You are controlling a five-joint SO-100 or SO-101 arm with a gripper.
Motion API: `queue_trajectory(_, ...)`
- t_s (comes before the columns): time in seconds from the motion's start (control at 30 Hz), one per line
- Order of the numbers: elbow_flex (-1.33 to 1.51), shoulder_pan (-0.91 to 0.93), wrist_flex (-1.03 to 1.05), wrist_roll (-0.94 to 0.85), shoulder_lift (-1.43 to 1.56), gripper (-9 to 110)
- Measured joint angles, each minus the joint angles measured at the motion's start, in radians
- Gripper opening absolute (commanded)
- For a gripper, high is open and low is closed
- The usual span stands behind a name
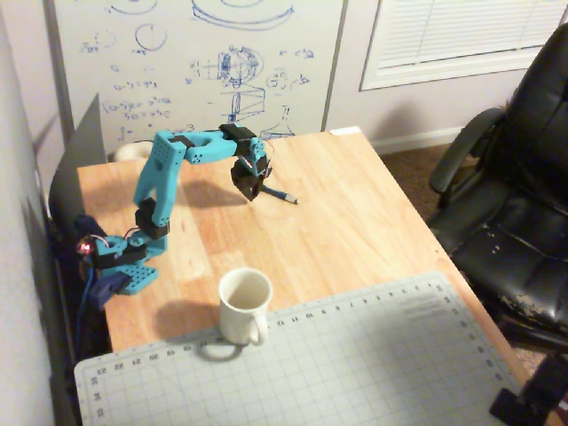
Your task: Touch the pen.
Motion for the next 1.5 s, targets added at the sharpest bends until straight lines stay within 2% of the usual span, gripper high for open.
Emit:
queue_trajectory(0.07, 0.057, 0.0, -0.003, 0.0, 0.008, 1)
queue_trajectory(0.13, 0.23, -0.002, 0.071, 0.006, 0.1, 1)
queue_trajectory(0.37, 1.169, 0.008, 0.225, 0.002, 0.877, 1)
queue_trajectory(0.57, 1.433, 0.006, 0.212, -0.002, 1.736, 1)
queue_trajectory(0.67, 1.511, 0.005, 0.229, 0.0, 2.013, 1)
queue_trajectory(1.5, 1.526, 0.0, 0.23, 0.0, 2.072, 1)
